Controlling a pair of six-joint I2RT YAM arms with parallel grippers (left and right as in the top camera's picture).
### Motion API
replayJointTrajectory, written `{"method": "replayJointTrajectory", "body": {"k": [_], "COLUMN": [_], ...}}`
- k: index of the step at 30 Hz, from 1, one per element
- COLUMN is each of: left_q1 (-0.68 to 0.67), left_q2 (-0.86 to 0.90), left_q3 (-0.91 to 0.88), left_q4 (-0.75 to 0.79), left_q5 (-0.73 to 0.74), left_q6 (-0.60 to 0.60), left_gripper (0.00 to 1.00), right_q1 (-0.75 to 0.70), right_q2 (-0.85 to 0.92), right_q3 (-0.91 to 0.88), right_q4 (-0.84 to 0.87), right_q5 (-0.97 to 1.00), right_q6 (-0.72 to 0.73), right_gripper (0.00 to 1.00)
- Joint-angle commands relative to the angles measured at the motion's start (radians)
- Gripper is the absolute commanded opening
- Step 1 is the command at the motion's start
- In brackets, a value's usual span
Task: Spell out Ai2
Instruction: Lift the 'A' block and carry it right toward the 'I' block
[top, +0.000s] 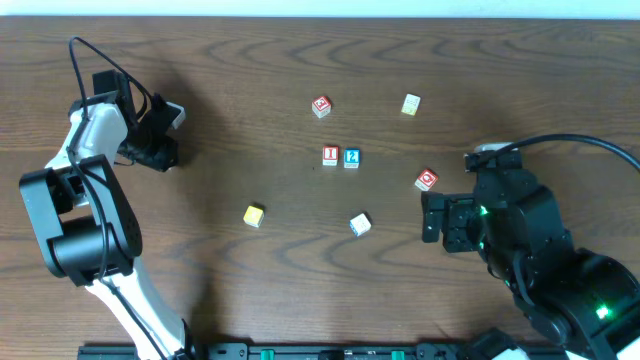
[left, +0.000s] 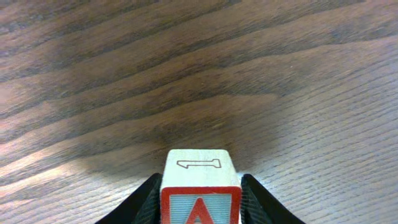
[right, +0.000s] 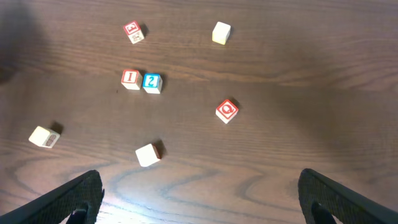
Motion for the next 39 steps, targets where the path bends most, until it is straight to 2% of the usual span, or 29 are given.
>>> {"method": "replayJointTrajectory", "body": {"k": [1, 10, 21, 28, 33, 39], "left_q1": [0.001, 0.001, -0.031, -0.158, -0.297, -0.443], "left_q2": [0.014, 0.014, 0.009, 0.009, 0.009, 0.009], "left_q3": [-0.006, -0.006, 0.037, 0.134, 0.183, 0.187], "left_q4": [0.002, 0.019, 0.045, 0.039, 0.055, 0.058], "left_q5": [-0.015, -0.015, -0.014, -0.014, -0.014, -0.014], "left_q6": [0.000, -0.017, -0.203, -0.362, -0.500, -0.603], "left_gripper": [0.38, 0.32, 0.31, 0.20, 0.20, 0.20], "right_q1": [-0.004, -0.004, -0.004, -0.004, -0.004, -0.004], "right_q2": [-0.004, -0.004, -0.004, -0.004, -0.004, -0.004], "right_q3": [0.000, 0.000, 0.000, 0.000, 0.000, 0.000], "right_q4": [-0.002, -0.002, -0.002, -0.002, -0.002, -0.002], "right_q5": [0.014, 0.014, 0.014, 0.014, 0.014, 0.014], "right_q6": [-0.013, -0.013, -0.013, -0.013, -0.013, -0.013], "right_gripper": [0.99, 0.99, 0.99, 0.99, 0.99, 0.99]}}
